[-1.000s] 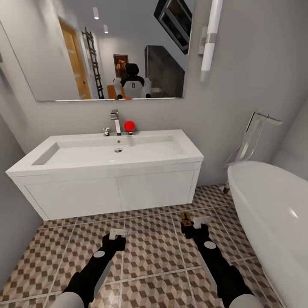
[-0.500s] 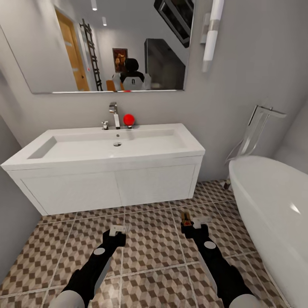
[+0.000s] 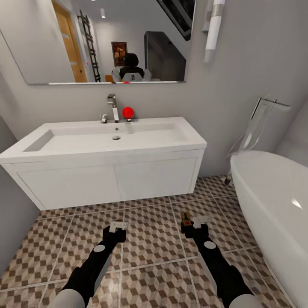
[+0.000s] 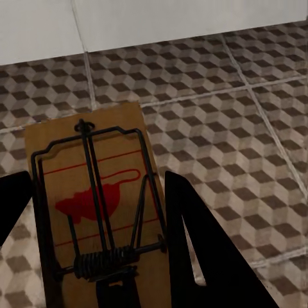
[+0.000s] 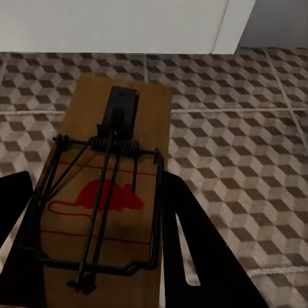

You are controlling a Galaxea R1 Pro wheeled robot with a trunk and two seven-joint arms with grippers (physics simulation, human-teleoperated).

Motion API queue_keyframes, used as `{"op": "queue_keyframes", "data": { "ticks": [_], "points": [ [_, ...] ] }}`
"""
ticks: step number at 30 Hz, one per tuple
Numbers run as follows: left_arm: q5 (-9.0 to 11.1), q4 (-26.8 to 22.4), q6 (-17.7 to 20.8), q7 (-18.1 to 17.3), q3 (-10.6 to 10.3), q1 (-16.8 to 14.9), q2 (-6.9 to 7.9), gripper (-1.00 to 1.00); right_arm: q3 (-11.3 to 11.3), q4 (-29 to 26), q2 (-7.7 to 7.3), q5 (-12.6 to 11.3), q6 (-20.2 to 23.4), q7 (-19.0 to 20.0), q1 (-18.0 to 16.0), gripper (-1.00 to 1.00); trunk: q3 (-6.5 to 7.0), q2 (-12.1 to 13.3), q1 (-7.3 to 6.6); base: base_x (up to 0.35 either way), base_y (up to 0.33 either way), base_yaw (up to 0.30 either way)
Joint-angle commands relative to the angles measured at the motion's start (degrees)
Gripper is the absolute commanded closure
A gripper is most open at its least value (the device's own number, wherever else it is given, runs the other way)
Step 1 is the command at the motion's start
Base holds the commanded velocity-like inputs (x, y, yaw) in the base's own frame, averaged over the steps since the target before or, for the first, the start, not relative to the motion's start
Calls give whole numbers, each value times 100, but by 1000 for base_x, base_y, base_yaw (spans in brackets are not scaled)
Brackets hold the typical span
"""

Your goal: Take the four mousetraps from the cabinet in the bathroom and place them on the bathroom floor. Make sure all four end up on the same floor surface, and ensure that at least two of them are either under or directly next to the same bathroom sink.

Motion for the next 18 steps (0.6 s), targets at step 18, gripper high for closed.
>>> {"op": "queue_keyframes", "data": {
  "ticks": [18],
  "points": [
    [-41, -816, 595, -11, -12, -1, 0, 100, 43, -11, -2, 17, 39, -54, -2, 100, -493, -726, 395, 0, 0, 0]
  ]
}}
